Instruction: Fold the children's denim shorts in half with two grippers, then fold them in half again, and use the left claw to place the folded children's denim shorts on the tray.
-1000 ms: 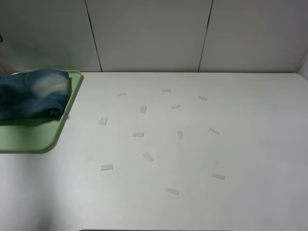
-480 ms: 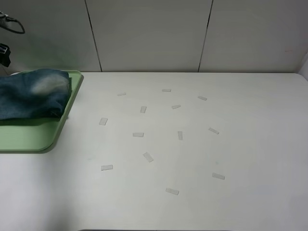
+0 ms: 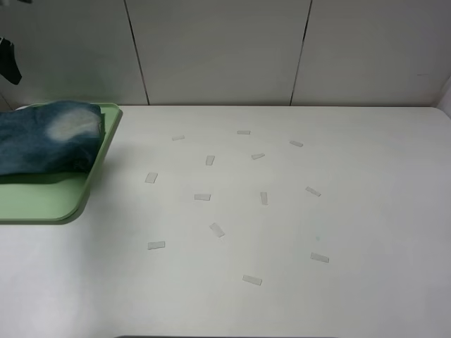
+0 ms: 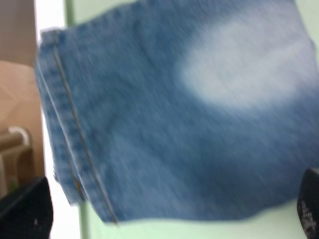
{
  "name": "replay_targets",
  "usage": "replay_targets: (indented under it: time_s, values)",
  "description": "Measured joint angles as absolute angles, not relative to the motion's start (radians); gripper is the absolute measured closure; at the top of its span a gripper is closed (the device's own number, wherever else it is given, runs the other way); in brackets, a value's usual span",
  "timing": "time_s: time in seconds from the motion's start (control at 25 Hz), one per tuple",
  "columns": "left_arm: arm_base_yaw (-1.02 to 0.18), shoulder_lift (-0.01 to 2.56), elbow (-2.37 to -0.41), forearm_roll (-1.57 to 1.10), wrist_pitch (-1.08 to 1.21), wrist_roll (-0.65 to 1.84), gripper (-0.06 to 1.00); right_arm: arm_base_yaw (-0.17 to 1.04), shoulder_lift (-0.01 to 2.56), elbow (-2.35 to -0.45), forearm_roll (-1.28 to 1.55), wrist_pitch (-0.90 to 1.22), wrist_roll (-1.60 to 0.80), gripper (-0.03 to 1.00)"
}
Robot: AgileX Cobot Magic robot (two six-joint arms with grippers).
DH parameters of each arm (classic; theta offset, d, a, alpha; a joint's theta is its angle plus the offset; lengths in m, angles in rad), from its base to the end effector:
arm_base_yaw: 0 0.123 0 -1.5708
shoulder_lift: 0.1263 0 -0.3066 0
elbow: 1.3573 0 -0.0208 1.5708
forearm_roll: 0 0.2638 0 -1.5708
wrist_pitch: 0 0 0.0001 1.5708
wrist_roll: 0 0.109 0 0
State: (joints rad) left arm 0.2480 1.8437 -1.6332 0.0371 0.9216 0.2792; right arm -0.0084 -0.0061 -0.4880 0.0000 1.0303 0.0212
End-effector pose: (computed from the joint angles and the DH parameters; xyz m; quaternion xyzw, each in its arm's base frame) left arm 0.4240 0.1107 0.2994 0.0220 0.9652 0.0843 0.2464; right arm 0.0028 0.0000 0.2746 0.0125 0.8467 0.0034 0.5319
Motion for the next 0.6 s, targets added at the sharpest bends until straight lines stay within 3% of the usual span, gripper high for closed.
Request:
replay_targets:
  time_s: [0.28, 0.6]
  values:
    - [0.248, 1.734, -1.633, 0.0, 1.161, 0.278, -0.04, -0.008, -0.006, -0.488, 0.0, 1.03, 0.021, 0.27]
    - [0.248, 1.542, -1.55, -0.033, 1.171, 0.277, -0.04, -0.008, -0.006, -0.488, 0.0, 1.03, 0.021, 0.27]
